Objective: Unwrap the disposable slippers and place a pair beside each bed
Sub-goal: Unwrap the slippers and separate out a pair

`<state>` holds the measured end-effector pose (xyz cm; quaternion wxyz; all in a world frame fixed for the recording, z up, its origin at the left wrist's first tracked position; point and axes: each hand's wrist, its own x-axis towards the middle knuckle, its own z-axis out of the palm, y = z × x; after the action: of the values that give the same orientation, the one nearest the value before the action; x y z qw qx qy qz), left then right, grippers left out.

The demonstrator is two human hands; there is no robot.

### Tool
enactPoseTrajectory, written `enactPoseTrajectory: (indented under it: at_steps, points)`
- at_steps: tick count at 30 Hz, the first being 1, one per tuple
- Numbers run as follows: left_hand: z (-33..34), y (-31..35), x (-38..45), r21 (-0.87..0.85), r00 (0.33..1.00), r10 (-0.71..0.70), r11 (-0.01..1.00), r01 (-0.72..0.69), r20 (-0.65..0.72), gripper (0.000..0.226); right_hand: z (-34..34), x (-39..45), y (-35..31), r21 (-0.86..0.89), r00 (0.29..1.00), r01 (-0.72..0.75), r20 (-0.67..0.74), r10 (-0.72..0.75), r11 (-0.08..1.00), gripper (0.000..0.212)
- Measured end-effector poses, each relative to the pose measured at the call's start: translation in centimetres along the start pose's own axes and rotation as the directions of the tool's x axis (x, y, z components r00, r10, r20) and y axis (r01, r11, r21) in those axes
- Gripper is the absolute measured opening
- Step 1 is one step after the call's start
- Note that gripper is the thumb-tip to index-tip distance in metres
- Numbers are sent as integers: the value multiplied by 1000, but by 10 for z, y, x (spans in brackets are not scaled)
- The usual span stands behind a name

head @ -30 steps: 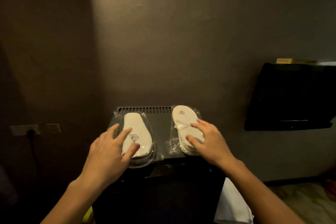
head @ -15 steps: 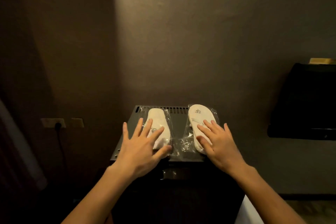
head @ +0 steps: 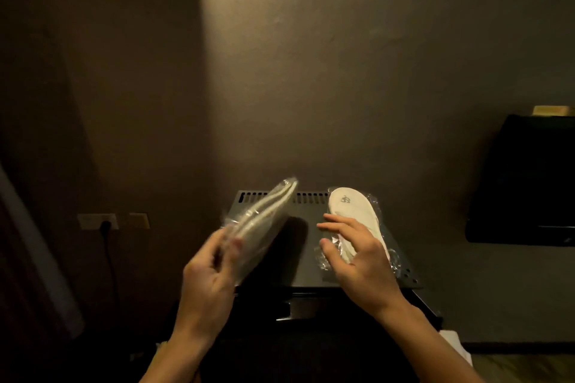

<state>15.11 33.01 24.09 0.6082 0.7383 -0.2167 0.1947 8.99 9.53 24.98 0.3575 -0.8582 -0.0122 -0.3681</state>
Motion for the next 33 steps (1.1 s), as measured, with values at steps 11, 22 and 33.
enactPoseTrajectory:
  at_steps: [11, 22, 33]
  points:
    - [-19, 47, -11, -670, 884, -452, 621, 407, 118, 50, -29, 12, -43, 853, 851, -414, 238, 468, 319, 73]
    - [-30, 30, 25, -488, 934, -168, 815, 311, 314, 40, -84, -4, 3, 774, 892, -344, 93, 442, 532, 53]
    - [-33, 22, 28, -368, 963, -18, 922, 119, 268, 57, -116, -23, 8, 562, 999, 31, -48, -5, 827, 26]
